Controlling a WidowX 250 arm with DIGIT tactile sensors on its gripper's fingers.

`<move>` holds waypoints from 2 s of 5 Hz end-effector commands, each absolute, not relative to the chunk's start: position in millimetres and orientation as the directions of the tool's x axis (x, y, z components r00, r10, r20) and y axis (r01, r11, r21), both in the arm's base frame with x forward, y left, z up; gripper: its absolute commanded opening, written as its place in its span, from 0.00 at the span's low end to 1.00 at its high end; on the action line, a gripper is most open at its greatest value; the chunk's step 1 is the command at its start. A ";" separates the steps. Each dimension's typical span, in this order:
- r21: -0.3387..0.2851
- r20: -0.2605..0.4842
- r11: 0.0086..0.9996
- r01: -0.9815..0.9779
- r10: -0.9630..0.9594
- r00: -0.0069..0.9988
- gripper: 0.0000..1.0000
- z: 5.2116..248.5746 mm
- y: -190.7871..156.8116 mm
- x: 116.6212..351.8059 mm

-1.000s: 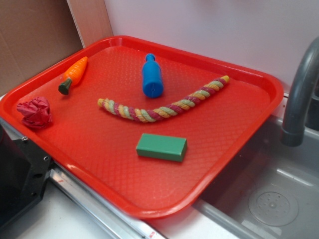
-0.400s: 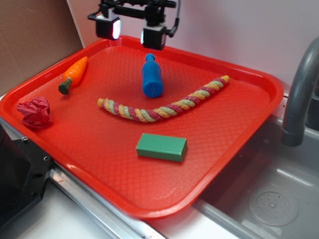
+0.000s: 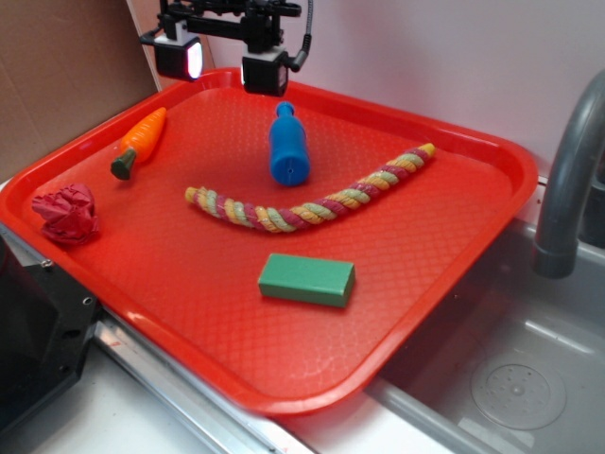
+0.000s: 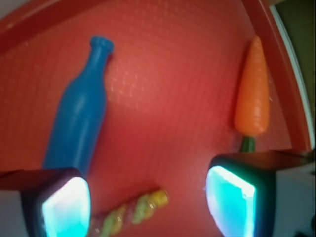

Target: Grab the blue bottle.

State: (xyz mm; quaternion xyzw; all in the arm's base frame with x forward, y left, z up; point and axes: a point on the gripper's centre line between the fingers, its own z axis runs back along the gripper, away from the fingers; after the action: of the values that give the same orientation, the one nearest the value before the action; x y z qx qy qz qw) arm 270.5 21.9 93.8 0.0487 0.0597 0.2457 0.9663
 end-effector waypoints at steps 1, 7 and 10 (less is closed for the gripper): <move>0.031 -0.022 0.888 -0.459 0.460 0.888 1.00 88.4 30.0 308.6; 0.213 -0.080 0.857 -0.470 0.494 0.866 0.00 98.5 22.9 278.9; 0.079 -0.013 0.875 -0.477 0.479 0.878 0.00 245.4 -25.0 197.2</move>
State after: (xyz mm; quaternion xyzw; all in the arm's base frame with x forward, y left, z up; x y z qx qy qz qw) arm 208.5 -36.3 235.9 0.0508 0.0461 0.2416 0.9679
